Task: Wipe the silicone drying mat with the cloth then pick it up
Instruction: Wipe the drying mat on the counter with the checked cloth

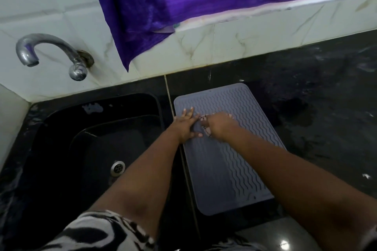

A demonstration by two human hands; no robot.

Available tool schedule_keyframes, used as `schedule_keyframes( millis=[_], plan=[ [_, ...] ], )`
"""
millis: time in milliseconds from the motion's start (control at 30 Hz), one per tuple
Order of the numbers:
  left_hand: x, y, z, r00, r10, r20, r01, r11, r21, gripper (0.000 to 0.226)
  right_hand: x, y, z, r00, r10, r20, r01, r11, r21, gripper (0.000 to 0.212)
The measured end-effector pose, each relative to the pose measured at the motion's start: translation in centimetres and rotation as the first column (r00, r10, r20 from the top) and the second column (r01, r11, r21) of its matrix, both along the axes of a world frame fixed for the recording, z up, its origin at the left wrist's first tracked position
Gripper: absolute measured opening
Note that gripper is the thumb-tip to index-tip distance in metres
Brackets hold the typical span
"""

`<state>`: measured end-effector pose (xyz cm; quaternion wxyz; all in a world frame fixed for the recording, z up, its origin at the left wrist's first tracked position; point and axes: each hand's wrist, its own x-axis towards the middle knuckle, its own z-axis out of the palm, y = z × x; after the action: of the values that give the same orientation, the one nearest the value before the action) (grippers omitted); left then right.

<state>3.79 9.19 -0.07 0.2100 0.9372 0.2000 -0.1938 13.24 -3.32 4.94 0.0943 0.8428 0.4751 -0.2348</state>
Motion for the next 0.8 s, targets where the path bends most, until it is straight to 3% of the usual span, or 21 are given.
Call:
schedule_keyframes(
  millis=[100,267,400,500,567,633,733,800],
  plan=[
    [-0.3,-0.1,-0.3,0.996,0.028,-0.086,-0.023,0.997,0.069,0.088,-2.5,-3.0,-3.0,0.981,0.115,0.154,-0.122,0.992,0.036,0.059],
    [0.4,-0.7,0.7,0.985,0.026,-0.170,0.000,0.989,0.149,0.087,-8.0,-12.0,-1.2,0.982,0.150,0.112,-0.155,0.987,0.039,0.047],
    [0.1,-2.6,1.1,0.994,0.058,-0.097,-0.031,0.966,0.257,0.073,-8.6,-15.3,2.3,0.982,0.000,-0.190,0.004,1.000,0.024,0.028],
    [-1.0,-5.9,0.5,0.981,0.077,0.180,-0.119,0.964,0.239,0.053,-5.9,-12.8,4.1,0.912,-0.126,-0.391,0.194,0.971,0.140,0.024],
    [-2.1,-8.3,-0.5,0.915,0.219,0.339,-0.284,0.946,0.155,0.036,-4.8,-10.0,3.2,0.931,-0.134,-0.340,0.224,0.944,0.242,0.028],
    [-3.5,-9.8,-1.4,0.862,0.330,0.386,-0.380,0.923,0.060,0.029,-5.1,-8.0,0.9,0.983,-0.109,-0.148,0.138,0.970,0.202,0.033],
    [-4.3,-9.5,-3.1,0.909,0.272,0.315,-0.307,0.950,0.064,0.047,-6.9,-8.6,-2.3,0.998,0.069,0.013,-0.070,0.996,0.057,0.057],
    [-3.8,-8.8,-3.5,0.937,0.222,0.271,-0.255,0.963,0.091,0.049,-7.6,-10.9,-3.1,0.988,0.138,0.062,-0.141,0.989,0.044,0.062]
  ],
)
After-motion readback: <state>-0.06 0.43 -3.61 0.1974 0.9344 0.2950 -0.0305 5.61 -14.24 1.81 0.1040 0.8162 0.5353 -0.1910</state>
